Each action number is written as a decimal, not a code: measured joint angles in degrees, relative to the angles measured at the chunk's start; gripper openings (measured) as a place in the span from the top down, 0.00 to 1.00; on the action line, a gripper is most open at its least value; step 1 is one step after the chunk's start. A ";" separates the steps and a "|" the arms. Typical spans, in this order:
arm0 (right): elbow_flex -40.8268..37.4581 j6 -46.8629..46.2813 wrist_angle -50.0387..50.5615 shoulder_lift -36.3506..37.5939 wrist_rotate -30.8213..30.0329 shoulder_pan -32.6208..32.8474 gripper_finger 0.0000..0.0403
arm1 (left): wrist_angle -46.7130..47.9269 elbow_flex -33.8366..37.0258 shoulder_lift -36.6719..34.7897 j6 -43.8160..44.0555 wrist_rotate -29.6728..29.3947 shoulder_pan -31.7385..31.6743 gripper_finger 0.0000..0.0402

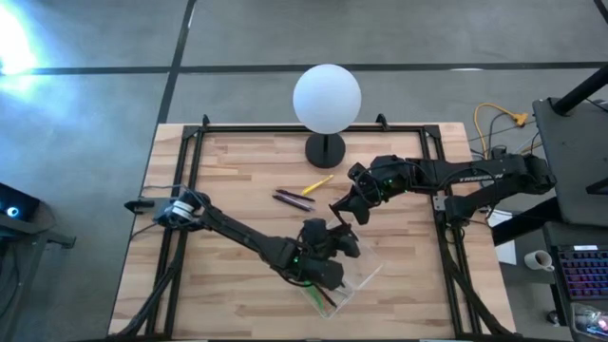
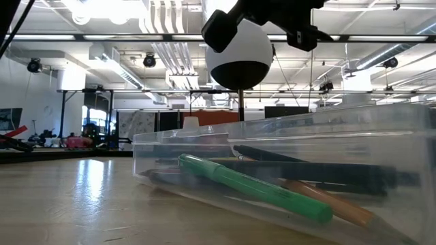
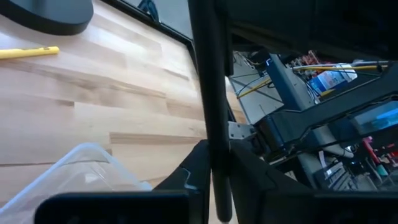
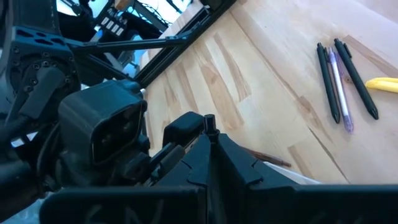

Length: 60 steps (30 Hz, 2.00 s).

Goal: Pick & place school supplies into a supply box
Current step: Put the black pen into the supply box

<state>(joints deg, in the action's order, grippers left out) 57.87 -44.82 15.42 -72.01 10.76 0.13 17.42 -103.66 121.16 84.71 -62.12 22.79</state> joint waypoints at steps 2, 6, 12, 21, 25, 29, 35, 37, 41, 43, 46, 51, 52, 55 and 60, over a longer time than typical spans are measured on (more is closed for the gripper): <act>0.00 -0.35 0.03 0.00 -0.01 0.01 0.98 | 0.21 -0.01 0.00 -0.05 -0.32 0.00 0.94; 0.00 -1.26 0.44 0.02 -0.07 -0.01 0.97 | 0.88 0.04 0.00 -0.28 -0.32 0.04 0.94; 0.02 -1.31 2.82 0.64 0.09 -0.01 0.91 | 3.52 0.28 0.00 -0.37 -0.43 0.49 0.95; 0.02 0.27 11.75 1.86 -0.15 0.01 0.77 | 4.81 0.42 0.00 -0.20 1.00 1.34 0.95; 0.00 1.91 18.02 3.43 -0.20 0.14 0.71 | 5.26 0.42 -0.02 -0.19 4.99 2.68 0.95; -0.13 3.48 24.23 5.06 -2.14 1.15 0.68 | 8.57 0.42 -0.22 2.68 9.89 5.81 0.95; -0.11 3.45 30.10 9.08 -8.54 2.80 0.66 | 16.03 -1.12 -0.40 6.39 21.23 9.38 0.95; -0.11 1.65 30.97 10.60 -10.59 2.82 0.66 | 17.52 -1.16 -0.44 10.15 22.80 9.89 0.95; -0.19 -3.74 31.26 13.13 -13.52 2.88 0.67 | 17.50 -1.09 -0.44 27.85 22.65 10.22 0.95; -0.50 -6.90 31.26 14.19 -14.58 3.08 0.67 | 17.22 -1.07 -0.26 35.79 21.76 10.55 0.95; -1.10 -9.01 31.15 15.04 -15.92 3.87 0.66 | 17.17 -1.69 0.31 38.45 23.23 10.71 0.95; -2.96 -10.08 31.11 14.86 -16.98 4.93 0.65 | 19.50 -2.42 0.63 39.28 25.57 10.46 0.95; -3.53 -10.55 31.09 14.86 -16.98 5.11 0.65 | 19.80 -2.09 0.68 39.48 26.28 10.43 0.95; -5.07 -11.56 31.14 14.78 -16.93 5.28 0.65 | 20.11 -1.02 0.76 39.88 28.73 10.45 0.95; -6.61 -10.33 31.00 14.80 -16.94 5.26 0.64 | 21.36 -0.02 0.77 33.96 35.20 10.67 0.94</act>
<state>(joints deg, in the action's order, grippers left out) 51.25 -55.15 46.41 -57.21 -6.17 5.39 38.78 -103.68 121.94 118.66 -26.91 33.45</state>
